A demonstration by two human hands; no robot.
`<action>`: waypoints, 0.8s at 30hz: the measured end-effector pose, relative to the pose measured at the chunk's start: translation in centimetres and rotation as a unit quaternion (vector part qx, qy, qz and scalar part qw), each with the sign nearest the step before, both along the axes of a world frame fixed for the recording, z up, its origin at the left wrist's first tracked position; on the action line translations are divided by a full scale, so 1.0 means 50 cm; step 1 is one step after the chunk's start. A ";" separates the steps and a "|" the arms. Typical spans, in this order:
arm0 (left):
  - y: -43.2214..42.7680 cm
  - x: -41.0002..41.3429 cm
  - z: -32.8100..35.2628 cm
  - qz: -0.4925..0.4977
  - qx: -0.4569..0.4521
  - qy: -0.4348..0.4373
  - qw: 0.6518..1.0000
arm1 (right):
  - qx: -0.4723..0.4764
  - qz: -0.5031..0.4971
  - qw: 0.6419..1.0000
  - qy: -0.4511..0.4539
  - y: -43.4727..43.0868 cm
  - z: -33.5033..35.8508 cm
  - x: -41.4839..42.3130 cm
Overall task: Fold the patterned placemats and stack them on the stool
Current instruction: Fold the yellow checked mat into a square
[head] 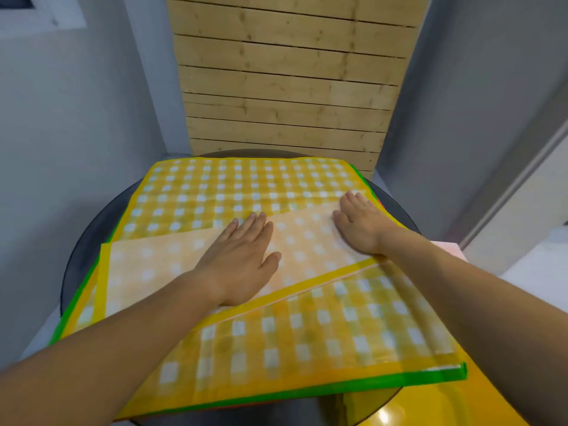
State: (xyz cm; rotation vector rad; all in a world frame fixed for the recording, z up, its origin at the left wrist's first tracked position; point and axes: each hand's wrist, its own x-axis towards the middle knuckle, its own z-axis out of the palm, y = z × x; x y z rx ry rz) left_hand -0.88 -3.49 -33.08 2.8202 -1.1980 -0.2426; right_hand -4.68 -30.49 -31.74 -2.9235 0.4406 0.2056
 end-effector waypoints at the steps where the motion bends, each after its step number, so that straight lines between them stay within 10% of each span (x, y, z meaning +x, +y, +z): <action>1: 0.000 0.000 -0.001 0.001 0.001 0.000 1.000 | -0.009 -0.013 1.000 0.003 -0.009 -0.001 0.000; 11: -0.001 0.009 0.024 0.034 -0.018 0.039 0.998 | 0.055 -0.021 0.995 -0.081 -0.019 -0.010 -0.003; 16: 0.014 0.058 0.087 0.090 0.005 -0.078 0.993 | 0.080 0.008 0.981 -0.176 0.021 0.014 -0.081; 24: 0.030 0.043 0.132 0.132 -0.015 0.062 0.989 | -0.012 0.083 0.987 -0.137 0.158 0.068 -0.189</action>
